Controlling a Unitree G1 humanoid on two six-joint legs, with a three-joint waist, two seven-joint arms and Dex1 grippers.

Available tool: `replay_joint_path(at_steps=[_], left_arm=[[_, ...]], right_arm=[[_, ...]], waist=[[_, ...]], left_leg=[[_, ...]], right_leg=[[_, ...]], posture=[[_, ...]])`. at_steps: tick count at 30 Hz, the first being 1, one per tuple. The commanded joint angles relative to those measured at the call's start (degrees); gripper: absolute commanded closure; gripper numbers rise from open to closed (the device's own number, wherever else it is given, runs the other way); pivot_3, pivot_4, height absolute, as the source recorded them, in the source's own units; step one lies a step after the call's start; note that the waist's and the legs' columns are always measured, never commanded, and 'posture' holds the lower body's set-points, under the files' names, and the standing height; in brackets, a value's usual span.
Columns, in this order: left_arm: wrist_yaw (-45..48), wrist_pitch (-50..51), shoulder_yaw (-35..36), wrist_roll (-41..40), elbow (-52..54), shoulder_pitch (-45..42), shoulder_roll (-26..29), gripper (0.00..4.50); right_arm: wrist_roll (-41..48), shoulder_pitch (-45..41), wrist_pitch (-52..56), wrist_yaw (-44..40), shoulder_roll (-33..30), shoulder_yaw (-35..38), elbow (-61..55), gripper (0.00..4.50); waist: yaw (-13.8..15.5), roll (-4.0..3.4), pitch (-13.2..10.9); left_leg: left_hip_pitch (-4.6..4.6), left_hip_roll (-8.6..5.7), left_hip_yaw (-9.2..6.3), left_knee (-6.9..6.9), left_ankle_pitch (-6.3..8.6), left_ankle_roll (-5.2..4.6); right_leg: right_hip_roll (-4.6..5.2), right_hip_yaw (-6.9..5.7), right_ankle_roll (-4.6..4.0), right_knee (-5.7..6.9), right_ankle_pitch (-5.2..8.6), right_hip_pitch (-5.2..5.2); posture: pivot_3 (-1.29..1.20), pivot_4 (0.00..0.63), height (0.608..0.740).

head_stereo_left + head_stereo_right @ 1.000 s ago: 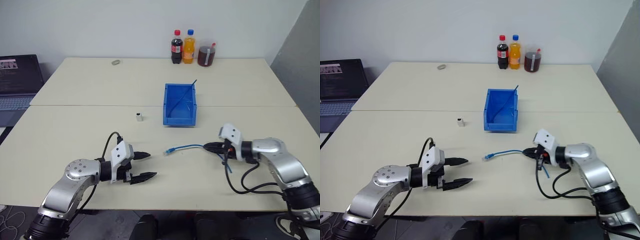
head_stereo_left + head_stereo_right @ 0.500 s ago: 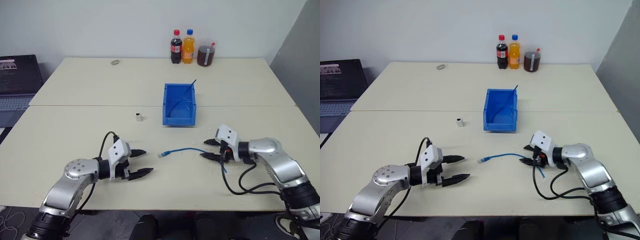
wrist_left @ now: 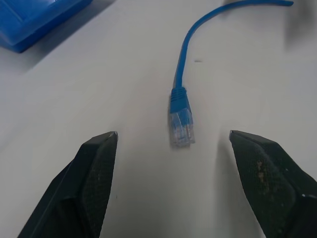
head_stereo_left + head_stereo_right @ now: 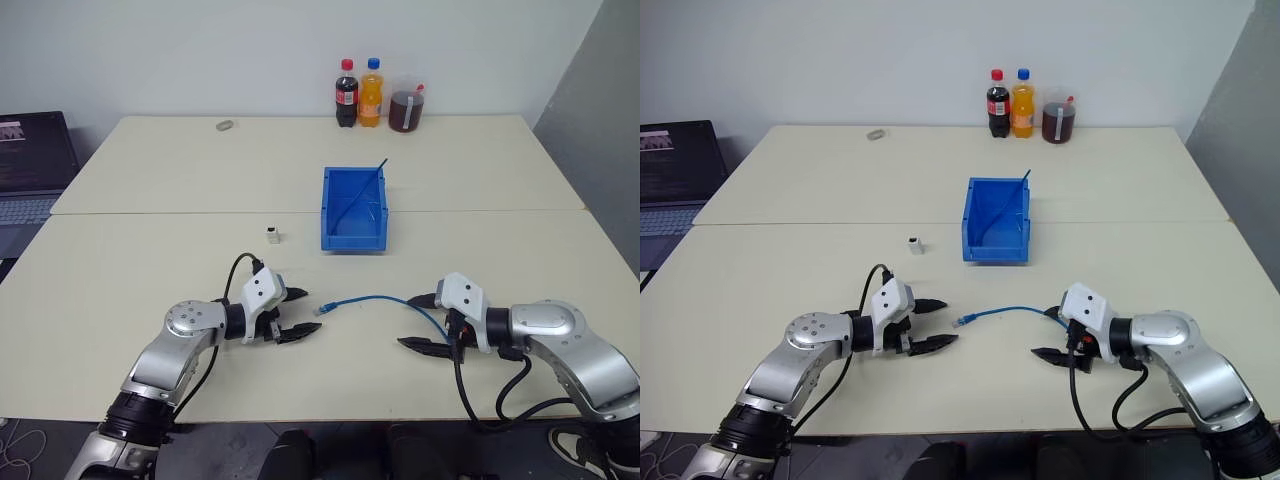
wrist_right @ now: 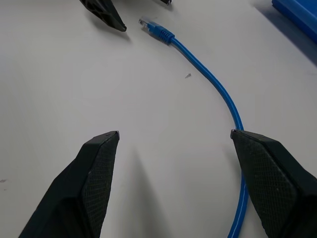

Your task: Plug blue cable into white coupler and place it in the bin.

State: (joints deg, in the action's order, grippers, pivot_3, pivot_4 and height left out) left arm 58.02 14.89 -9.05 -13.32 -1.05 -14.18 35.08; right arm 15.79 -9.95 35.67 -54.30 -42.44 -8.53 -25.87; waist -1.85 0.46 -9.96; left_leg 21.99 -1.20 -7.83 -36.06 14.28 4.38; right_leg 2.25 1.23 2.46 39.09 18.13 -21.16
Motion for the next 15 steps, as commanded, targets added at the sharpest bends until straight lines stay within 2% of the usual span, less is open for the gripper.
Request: replay_joint_path(at_steps=[1, 15], left_arm=[[0.4, -1.1, -0.8, 1.4, -0.6, -0.8, 0.2, 1.19], [-0.1, -0.1, -3.1, 3.1, 0.6, 0.9, -1.9, 3.97]], right_arm=[[1.0, -0.1, 0.0, 1.5, 0.0, 1.6, -2.7, 0.64], [1.1, -0.4, 0.0, 3.4, -0.4, 1.2, -3.2, 0.64]], waist=[[0.1, 0.00, 0.0], [0.1, 0.02, 0.0]], left_leg=[[0.00, 0.00, -0.02, 0.00, 0.00, 0.00], [-0.03, -0.02, -0.01, -0.01, 0.00, 0.00]], right_leg=[[0.00, -0.01, 0.00, 0.00, 0.00, 0.00], [0.01, -0.01, 0.00, -0.01, 0.00, 0.05]], posture=[[0.00, 0.150, 0.740], [0.00, 0.150, 0.740]])
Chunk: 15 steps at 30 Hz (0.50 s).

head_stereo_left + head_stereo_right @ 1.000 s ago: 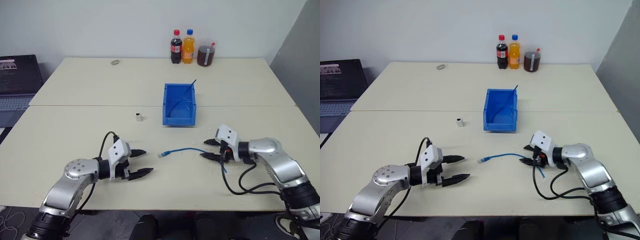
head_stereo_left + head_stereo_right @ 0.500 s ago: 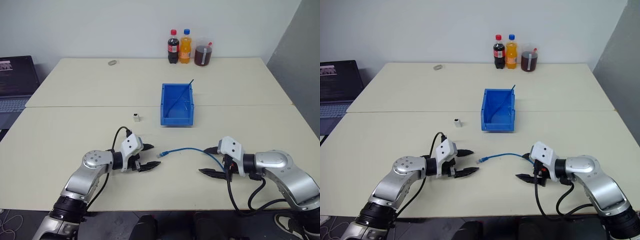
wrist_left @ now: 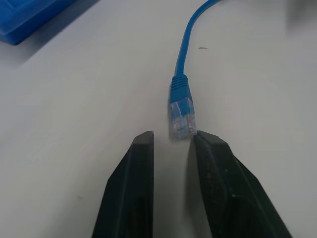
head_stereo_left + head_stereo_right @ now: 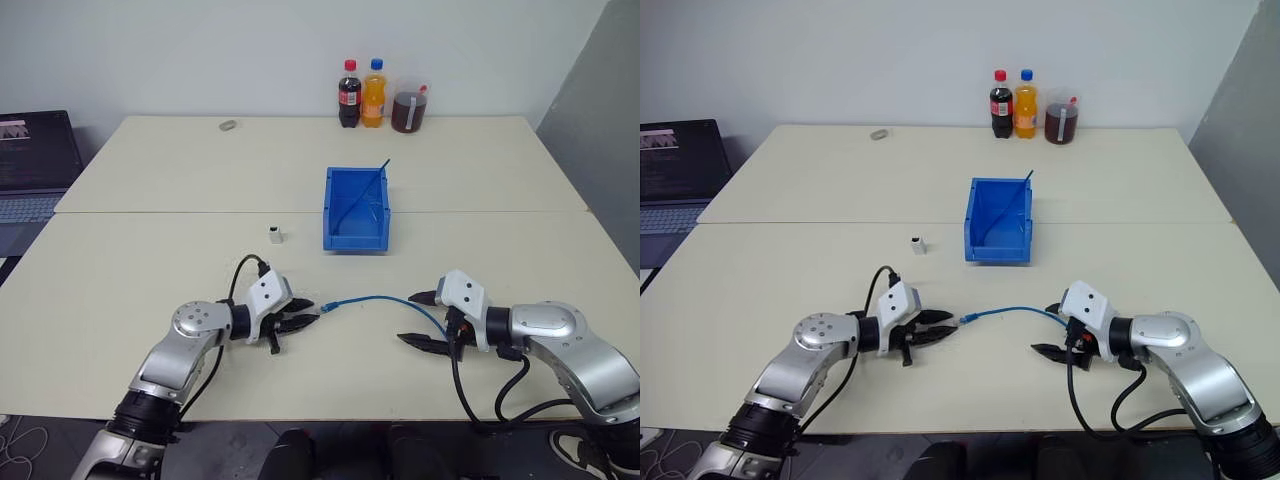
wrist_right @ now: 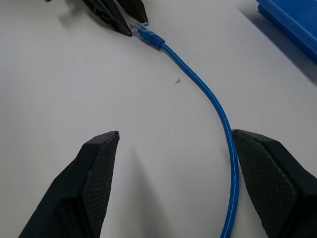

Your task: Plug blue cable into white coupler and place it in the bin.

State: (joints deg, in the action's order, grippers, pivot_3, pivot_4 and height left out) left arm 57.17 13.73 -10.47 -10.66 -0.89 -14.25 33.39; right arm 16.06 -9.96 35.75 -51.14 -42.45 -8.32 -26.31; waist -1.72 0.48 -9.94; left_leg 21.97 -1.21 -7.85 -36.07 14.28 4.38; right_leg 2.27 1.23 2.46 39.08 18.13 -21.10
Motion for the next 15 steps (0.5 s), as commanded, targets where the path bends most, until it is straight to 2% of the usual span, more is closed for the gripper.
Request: replay_joint_path(at_steps=[1, 3, 13, 15], left_arm=[[0.8, 1.3, -1.6, 0.4, 0.5, 1.1, -0.1, 4.17], [0.7, 1.4, -1.4, 0.4, 0.2, 1.1, 0.1, 4.48], [0.8, 1.8, 0.2, -0.6, -1.0, 1.4, 1.0, 4.48], [0.5, 1.8, 0.8, -0.7, -1.5, 1.4, 1.4, 4.13]], right_arm=[[0.9, -0.3, 0.0, 0.3, -0.4, 1.0, -2.8, 0.64], [1.0, -0.3, 0.0, 0.4, -0.5, 1.0, -2.9, 0.64], [1.4, -0.3, 0.5, 1.2, -0.5, 0.9, -3.1, 0.64], [1.5, -0.4, 0.6, 1.3, -0.6, 0.9, -3.2, 0.64]], waist=[[0.0, 0.00, 0.0], [0.0, 0.00, 0.0], [0.0, 0.01, 0.0], [-0.1, 0.00, 0.0]], left_leg=[[0.00, 0.00, 0.00, 0.00, 0.00, 0.00], [-0.01, 0.00, 0.00, 0.00, 0.00, 0.00], [-0.03, 0.01, 0.00, 0.00, 0.00, 0.00], [-0.03, 0.01, 0.00, 0.00, 0.00, 0.00]], right_leg=[[0.00, 0.00, 0.00, 0.00, 0.00, 0.00], [0.00, 0.00, 0.00, 0.00, 0.00, 0.00], [0.00, 0.00, 0.00, 0.01, 0.00, 0.01], [-0.01, 0.00, 0.00, 0.01, 0.00, 0.01]], posture=[[0.00, 0.150, 0.740], [0.00, 0.150, 0.740], [0.00, 0.150, 0.740], [0.00, 0.150, 0.740]])
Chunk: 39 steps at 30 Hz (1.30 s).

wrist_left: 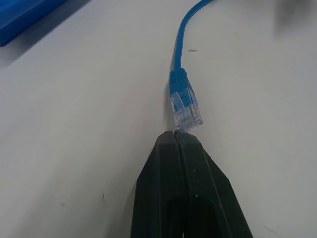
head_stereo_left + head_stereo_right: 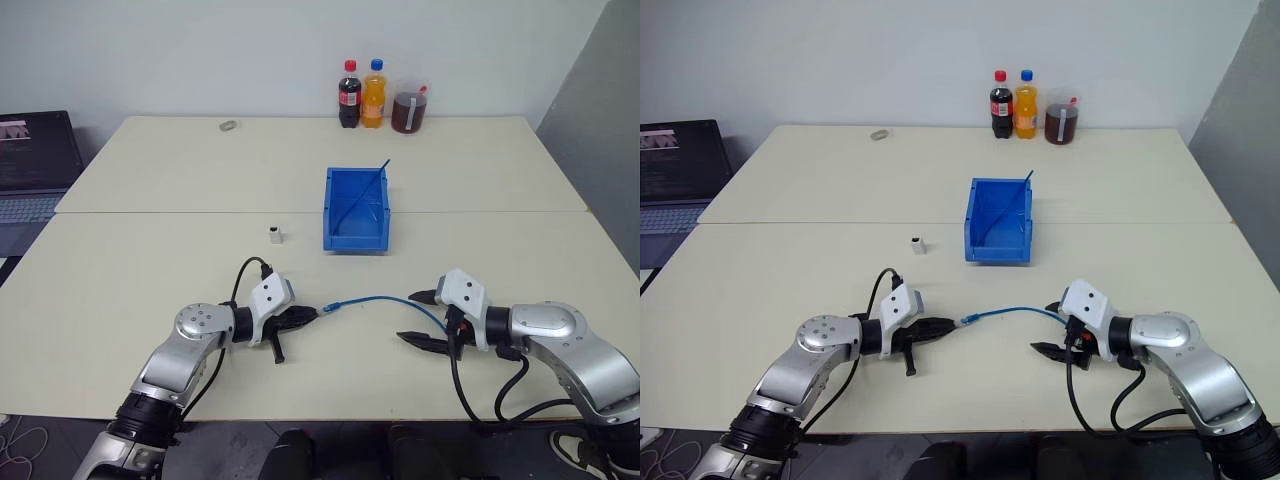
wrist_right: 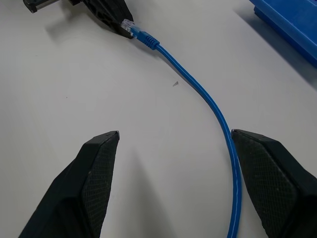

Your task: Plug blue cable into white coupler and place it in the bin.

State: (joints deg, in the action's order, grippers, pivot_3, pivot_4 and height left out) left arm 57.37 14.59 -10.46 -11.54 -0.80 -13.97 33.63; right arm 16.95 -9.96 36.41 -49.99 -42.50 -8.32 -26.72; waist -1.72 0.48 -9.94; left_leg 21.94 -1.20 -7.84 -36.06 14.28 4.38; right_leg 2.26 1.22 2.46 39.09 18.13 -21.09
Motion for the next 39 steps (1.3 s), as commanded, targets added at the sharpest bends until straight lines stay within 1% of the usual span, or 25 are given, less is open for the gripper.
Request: replay_joint_path(at_steps=[1, 2, 7, 8, 9, 11, 14, 23, 27, 32, 33, 34, 35, 36, 37, 38, 39], left_arm=[[0.3, 1.2, 1.1, 0.0, -1.7, 1.1, 1.3, 4.02], [0.4, 1.7, 1.4, -0.4, -1.5, 1.2, 1.5, 3.77], [1.9, 6.5, 2.6, -4.1, 0.8, 1.9, 2.4, 2.88], [1.5, 7.1, 2.6, -4.3, 1.2, 1.8, 2.2, 2.60], [1.1, 7.8, 2.4, -4.3, 1.5, 1.7, 1.9, 2.49], [0.2, 8.6, 1.8, -4.0, 1.8, 1.3, 1.3, 2.01], [-0.5, 9.4, 0.8, -3.5, 2.0, 1.0, 0.3, 1.43], [-3.7, 8.8, -0.4, -0.7, -0.7, -0.6, -2.0, 1.43], [-4.2, 8.6, -1.0, 0.1, -2.0, -1.4, -2.9, 2.16], [-4.0, 8.5, -2.3, 0.5, -2.6, -1.6, -3.9, 3.35], [-3.9, 8.6, -2.4, 0.4, -2.6, -1.5, -4.0, 3.44], [-3.7, 8.8, -2.6, 0.2, -2.6, -1.4, -4.1, 3.78], [-3.6, 8.9, -2.7, 0.1, -2.5, -1.3, -4.2, 3.90], [-3.5, 8.9, -2.8, 0.0, -2.4, -1.2, -4.2, 4.20], [-3.5, 8.8, -2.9, 0.0, -2.4, -1.1, -4.2, 4.30], [-3.4, 8.8, -3.0, 0.1, -2.5, -1.1, -4.3, 4.49], [-3.4, 8.7, -2.9, -0.1, -2.6, -1.0, -4.4, 4.49]], right_arm=[[0.7, -0.4, 0.0, 0.1, -0.6, 0.9, -2.8, 0.64], [0.8, -0.4, 0.1, 0.1, -0.7, 0.9, -2.8, 0.64], [2.3, -0.3, 1.0, -1.3, -1.3, 1.4, -3.4, 0.64], [3.3, -0.2, 1.5, -1.9, -1.4, 1.7, -3.9, 0.64], [4.5, 0.0, 2.2, -2.5, -1.5, 2.0, -4.5, 0.64], [6.6, 0.1, 3.4, -3.2, -1.5, 2.4, -5.6, 0.64], [8.3, 0.0, 4.5, -3.0, -1.5, 2.7, -6.7, 0.64], [8.2, 0.4, 4.0, -1.5, -1.7, 2.8, -6.8, 0.64], [8.0, 0.7, 3.6, -1.2, -1.8, 2.8, -6.7, 0.64], [7.8, 0.8, 3.2, -0.9, -1.9, 2.6, -6.5, 0.64], [7.8, 0.8, 3.2, -0.9, -1.9, 2.6, -6.5, 0.64], [7.7, 0.8, 3.1, -0.9, -1.9, 2.6, -6.5, 0.64], [7.7, 0.9, 3.1, -0.9, -1.9, 2.6, -6.5, 0.64], [7.7, 0.9, 3.1, -0.9, -1.9, 2.6, -6.5, 0.64], [7.7, 0.9, 3.0, -0.9, -1.9, 2.6, -6.5, 0.64], [7.7, 0.8, 3.0, -0.9, -1.9, 2.5, -6.4, 0.64], [7.6, 0.7, 2.9, -0.8, -1.8, 2.4, -6.3, 0.64]], waist=[[-0.1, 0.00, 0.0], [-0.1, 0.00, 0.0], [-0.2, 0.00, 0.0], [-0.2, -0.01, 0.0], [-0.2, 0.00, 0.0], [-0.1, 0.00, 0.0], [0.0, 0.00, 0.0], [0.3, 0.01, 0.0], [0.2, 0.01, 0.0], [0.3, 0.00, 0.0], [0.3, 0.00, 0.0], [0.4, 0.00, 0.0], [0.4, 0.00, 0.1], [0.3, 0.00, 0.1], [0.4, 0.00, 0.1], [0.3, 0.00, 0.1], [0.4, 0.00, 0.1]], left_leg=[[0.00, 0.01, 0.00, 0.00, 0.00, 0.00], [-0.01, 0.01, 0.01, 0.00, 0.00, 0.00], [-0.04, 0.04, 0.00, 0.00, 0.00, 0.00], [-0.04, 0.04, 0.01, 0.00, 0.00, 0.00], [-0.04, 0.04, 0.01, 0.00, 0.00, 0.00], [-0.04, 0.04, 0.00, 0.00, 0.00, 0.00], [-0.04, 0.03, -0.01, -0.02, 0.00, 0.00], [-0.09, -0.01, -0.03, -0.04, -0.05, -0.07], [-0.15, -0.01, -0.05, -0.04, -0.08, -0.10], [-0.21, -0.03, -0.07, -0.04, -0.09, -0.12], [-0.21, -0.04, -0.07, -0.04, -0.09, -0.11], [-0.21, -0.05, -0.07, -0.04, -0.09, -0.11], [-0.21, -0.05, -0.07, -0.04, -0.09, -0.11], [-0.21, -0.06, -0.07, -0.04, -0.09, -0.12], [-0.21, -0.06, -0.07, -0.03, -0.09, -0.12], [-0.20, -0.06, -0.07, -0.03, -0.09, -0.12], [-0.20, -0.06, -0.06, -0.03, -0.09, -0.12]], right_leg=[[0.00, 0.01, 0.00, 0.00, 0.00, 0.00], [-0.01, 0.01, 0.00, 0.00, 0.00, 0.00], [-0.03, 0.01, 0.00, 0.04, 0.00, 0.00], [-0.04, 0.01, 0.00, 0.04, 0.00, 0.00], [-0.04, 0.01, 0.00, 0.05, 0.00, 0.00], [-0.04, 0.00, 0.00, 0.05, 0.00, 0.00], [-0.03, 0.00, 0.00, 0.05, 0.00, 0.03], [-0.01, -0.01, 0.09, 0.03, -0.07, 0.11], [-0.01, -0.04, 0.09, 0.02, -0.09, 0.18], [0.01, -0.06, 0.14, -0.02, -0.08, 0.30], [0.02, -0.06, 0.14, -0.03, -0.09, 0.31], [0.03, -0.06, 0.12, -0.04, -0.10, 0.32], [0.03, -0.06, 0.12, -0.05, -0.10, 0.32], [0.04, -0.05, 0.11, -0.07, -0.10, 0.32], [0.04, -0.05, 0.11, -0.07, -0.10, 0.32], [0.05, -0.06, 0.11, -0.08, -0.10, 0.32], [0.05, -0.05, 0.11, -0.09, -0.10, 0.32]], posture=[[0.00, 0.150, 0.740], [0.00, 0.150, 0.740], [0.00, 0.150, 0.740], [0.00, 0.150, 0.740], [0.00, 0.150, 0.740], [0.00, 0.150, 0.740], [0.00, 0.150, 0.740], [0.00, 0.150, 0.740], [0.00, 0.150, 0.740], [0.00, 0.150, 0.740], [0.00, 0.150, 0.740], [0.00, 0.150, 0.740], [0.00, 0.150, 0.740], [0.00, 0.150, 0.740], [0.00, 0.150, 0.740], [0.00, 0.150, 0.740], [0.00, 0.150, 0.740]])
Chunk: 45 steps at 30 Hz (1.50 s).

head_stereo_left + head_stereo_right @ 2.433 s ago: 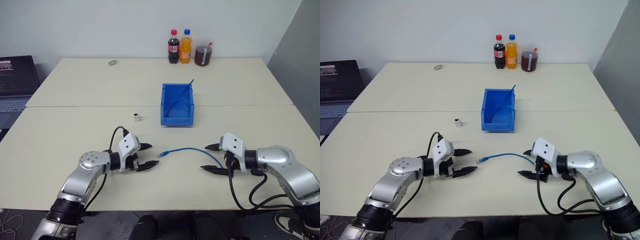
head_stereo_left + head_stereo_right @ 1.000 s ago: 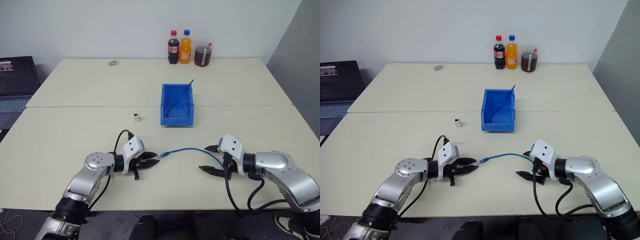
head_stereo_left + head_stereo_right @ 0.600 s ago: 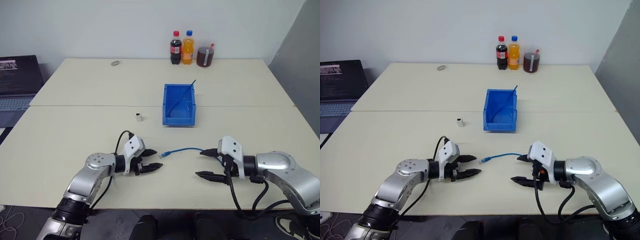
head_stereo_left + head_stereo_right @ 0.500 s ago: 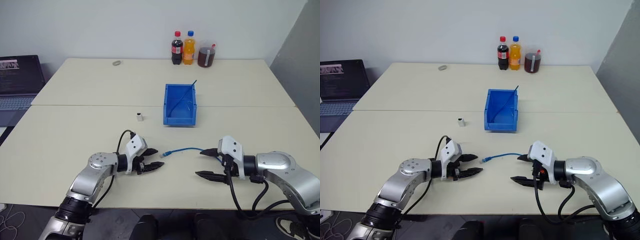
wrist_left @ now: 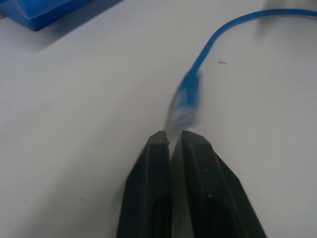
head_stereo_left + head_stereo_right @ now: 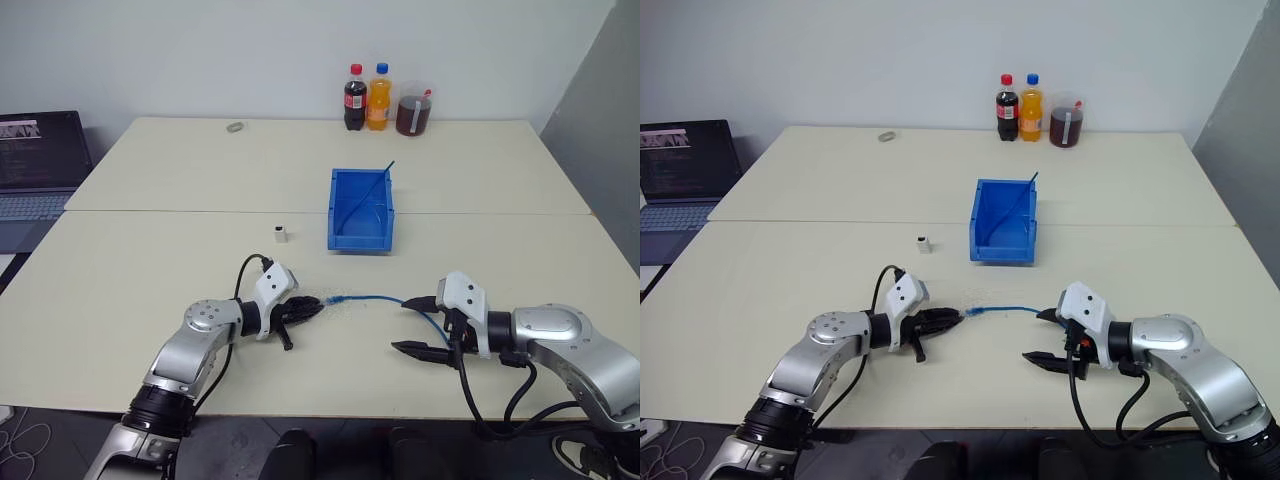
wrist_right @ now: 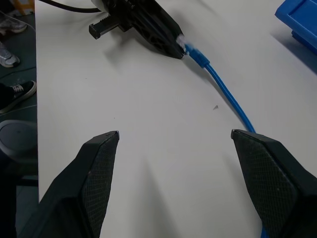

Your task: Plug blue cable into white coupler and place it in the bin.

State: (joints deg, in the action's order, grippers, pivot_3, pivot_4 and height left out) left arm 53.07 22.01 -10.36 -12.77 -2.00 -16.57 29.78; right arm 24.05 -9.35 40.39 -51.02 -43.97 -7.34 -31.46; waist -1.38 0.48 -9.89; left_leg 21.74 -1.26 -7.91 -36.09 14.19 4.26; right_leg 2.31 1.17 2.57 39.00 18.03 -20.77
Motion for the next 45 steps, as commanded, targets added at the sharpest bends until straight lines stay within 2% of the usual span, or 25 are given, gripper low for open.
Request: replay_joint_path(at_steps=[1, 11, 12, 16, 17, 19, 22, 28, 39, 43, 45], left_arm=[[0.9, 1.3, -2.9, 1.1, -1.5, 1.5, -0.6, 4.49], [2.1, 0.3, 0.2, -0.6, -1.3, 2.4, 1.2, 4.49], [1.9, 0.1, 1.2, -0.8, -0.7, 2.7, 1.7, 4.14], [3.3, 2.0, 4.5, -3.9, 3.3, 4.4, 4.0, 3.44], [4.3, 3.0, 5.2, -5.4, 5.0, 5.6, 5.0, 3.09], [5.4, 4.0, 5.6, -6.7, 7.1, 7.2, 6.2, 2.85], [6.1, 5.1, 5.5, -8.0, 9.4, 8.8, 7.2, 2.16], [2.1, 3.7, 1.9, -5.2, 10.1, 7.9, 3.6, 1.02], [-2.0, 2.7, -2.3, -0.2, 5.1, 4.3, -1.1, 1.02], [-0.9, 2.1, -3.7, 0.6, 3.1, 3.7, -0.9, 1.64], [-0.2, 2.0, -4.5, 0.6, 2.6, 3.6, -1.1, 2.11]], right_arm=[[0.5, 0.1, -1.1, 0.2, -0.4, 1.3, -1.5, 0.64], [0.7, 0.5, -1.3, 0.3, -0.4, 2.0, -1.4, 0.64], [1.2, 0.7, -0.9, 0.4, -0.3, 2.5, -1.8, 0.64], [3.7, 2.1, 0.5, -0.2, -0.8, 5.0, -2.8, 0.64], [4.4, 2.7, 0.9, -0.6, -1.3, 5.7, -3.0, 0.64], [5.2, 3.4, 1.2, -0.9, -1.9, 6.3, -3.3, 0.64], [6.0, 3.8, 1.5, -0.7, -2.2, 6.5, -3.7, 0.64], [6.1, 2.5, 1.6, 0.1, -1.5, 5.0, -3.8, 0.64], [6.3, 2.5, 1.6, 1.3, -1.4, 4.5, -4.6, 0.64], [6.3, 2.7, 1.5, 1.6, -1.4, 4.4, -4.6, 0.64], [6.2, 2.7, 1.4, 1.7, -1.3, 4.3, -4.6, 0.64]], waist=[[0.0, 0.00, 0.0], [-0.2, 0.00, 0.0], [-0.2, 0.00, 0.0], [-0.6, 0.00, 0.0], [-0.6, 0.01, 0.0], [-0.7, 0.01, 0.0], [-0.5, 0.01, 0.0], [-0.2, 0.02, 0.0], [0.5, 0.03, 0.0], [0.5, 0.03, 0.0], [0.5, 0.03, 0.0]], left_leg=[[0.00, 0.00, 0.00, 0.00, 0.00, 0.00], [0.00, 0.01, 0.00, 0.02, 0.00, 0.00], [0.01, 0.01, 0.00, 0.02, 0.00, 0.00], [0.02, 0.04, 0.01, 0.03, 0.00, 0.00], [0.02, 0.09, 0.01, 0.04, 0.00, 0.00], [0.04, 0.12, 0.04, 0.06, 0.00, 0.00], [0.10, 0.11, 0.06, 0.08, 0.00, 0.00], [0.14, 0.07, 0.06, 0.06, 0.00, 0.00], [0.11, 0.01, 0.01, 0.01, 0.00, 0.00], [0.06, 0.02, 0.00, 0.01, 0.00, 0.00], [0.05, 0.01, 0.01, 0.01, 0.00, 0.00]], right_leg=[[0.00, 0.00, 0.00, 0.00, 0.00, 0.00], [0.01, -0.01, 0.00, -0.01, 0.00, -0.02], [0.01, -0.01, 0.00, -0.01, 0.00, -0.02], [-0.01, 0.00, -0.01, 0.00, 0.00, -0.05], [-0.04, 0.00, -0.01, 0.00, 0.00, -0.08], [-0.08, 0.03, -0.02, 0.03, 0.01, -0.16], [-0.07, 0.05, -0.04, 0.03, 0.01, -0.24], [-0.04, 0.05, -0.03, 0.02, 0.01, -0.23], [-0.01, -0.01, 0.01, 0.00, 0.01, -0.13], [-0.01, -0.02, 0.07, 0.00, 0.04, -0.07], [-0.01, -0.02, 0.07, 0.00, 0.04, -0.06]], posture=[[0.00, 0.150, 0.740], [0.00, 0.150, 0.740], [0.00, 0.150, 0.740], [0.00, 0.150, 0.740], [0.00, 0.150, 0.740], [0.00, 0.150, 0.740], [0.00, 0.150, 0.740], [0.00, 0.150, 0.740], [0.00, 0.150, 0.740], [0.00, 0.150, 0.740], [0.00, 0.150, 0.740]])
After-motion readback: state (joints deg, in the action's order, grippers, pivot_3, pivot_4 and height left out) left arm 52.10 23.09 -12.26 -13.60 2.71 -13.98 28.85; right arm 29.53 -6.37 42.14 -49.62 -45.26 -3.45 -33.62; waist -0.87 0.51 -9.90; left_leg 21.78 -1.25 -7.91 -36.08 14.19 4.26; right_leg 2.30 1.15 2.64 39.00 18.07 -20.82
